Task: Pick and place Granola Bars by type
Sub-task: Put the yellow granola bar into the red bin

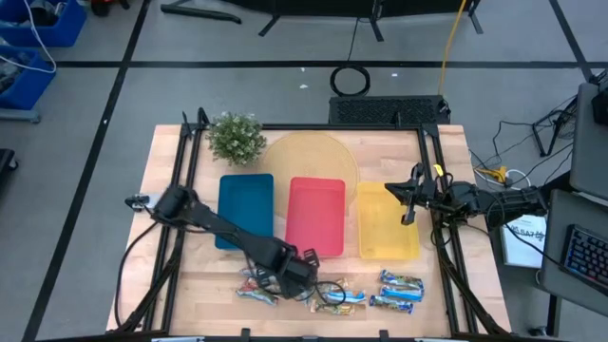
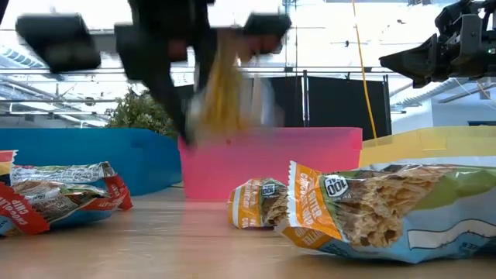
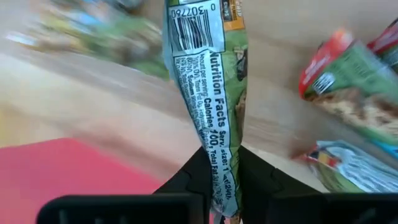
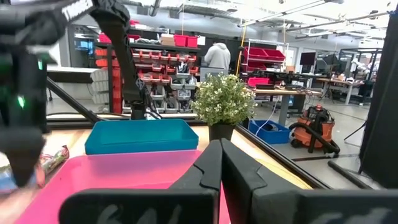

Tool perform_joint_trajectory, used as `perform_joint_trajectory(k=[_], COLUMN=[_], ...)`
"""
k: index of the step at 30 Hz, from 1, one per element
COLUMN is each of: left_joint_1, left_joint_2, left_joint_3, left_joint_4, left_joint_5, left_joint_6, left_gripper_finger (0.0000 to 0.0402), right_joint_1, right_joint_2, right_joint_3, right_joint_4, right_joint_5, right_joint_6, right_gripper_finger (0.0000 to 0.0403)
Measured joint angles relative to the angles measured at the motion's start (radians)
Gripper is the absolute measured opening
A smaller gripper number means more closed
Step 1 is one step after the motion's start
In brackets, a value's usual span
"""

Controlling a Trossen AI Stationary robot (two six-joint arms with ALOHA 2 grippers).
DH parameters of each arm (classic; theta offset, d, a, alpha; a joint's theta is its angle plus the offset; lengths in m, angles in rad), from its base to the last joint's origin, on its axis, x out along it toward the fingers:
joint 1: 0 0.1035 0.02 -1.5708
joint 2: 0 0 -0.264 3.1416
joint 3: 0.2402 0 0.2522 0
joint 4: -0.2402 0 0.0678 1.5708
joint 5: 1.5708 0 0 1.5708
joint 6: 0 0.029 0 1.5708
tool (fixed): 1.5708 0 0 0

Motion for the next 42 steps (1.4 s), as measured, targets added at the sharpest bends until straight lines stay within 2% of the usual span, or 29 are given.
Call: perform_joint_trajectory(k=[6, 11, 14, 18, 24, 29, 34, 42], left_joint_1=[0.043, 0.185, 0.298, 0.408, 0.464, 0.453, 0.433, 0.433], left_joint_2=[-0.192, -0.293, -0.299, -0.260, -0.164, -0.074, -0.004, 0.064], left_joint_3=[0.000, 0.000, 0.000, -0.037, -0.058, -0.059, -0.059, -0.058], left_joint_4=[0.064, 0.139, 0.137, 0.137, 0.143, 0.110, 0.120, 0.108], left_joint_5=[-0.020, -0.145, -0.101, -0.053, -0.028, -0.010, -0.009, -0.009], left_joint_6=[-0.136, -0.438, -0.592, -0.725, -0.724, -0.668, -0.636, -0.623], left_gripper_finger=[0.0037, 0.0043, 0.0050, 0.0035, 0.0034, 0.0043, 0.0033, 0.0046], right_joint_1=[0.000, 0.000, 0.000, 0.000, 0.000, 0.000, 0.000, 0.000], right_joint_2=[0.000, 0.000, 0.000, 0.001, 0.000, 0.000, 0.000, 0.000], right_joint_3=[0.000, 0.000, 0.000, 0.000, 0.000, 0.000, 0.000, 0.000], right_joint_4=[0.000, 0.000, 0.000, 0.000, 0.000, 0.000, -0.001, -0.001], right_joint_5=[0.000, 0.000, -0.001, -0.003, -0.003, -0.003, -0.003, -0.004], right_joint_6=[-0.018, -0.019, -0.018, -0.016, -0.016, -0.016, -0.016, -0.016], right_gripper_finger=[0.0000, 0.0000, 0.0000, 0.0000, 0.0000, 0.0000, 0.0000, 0.0000])
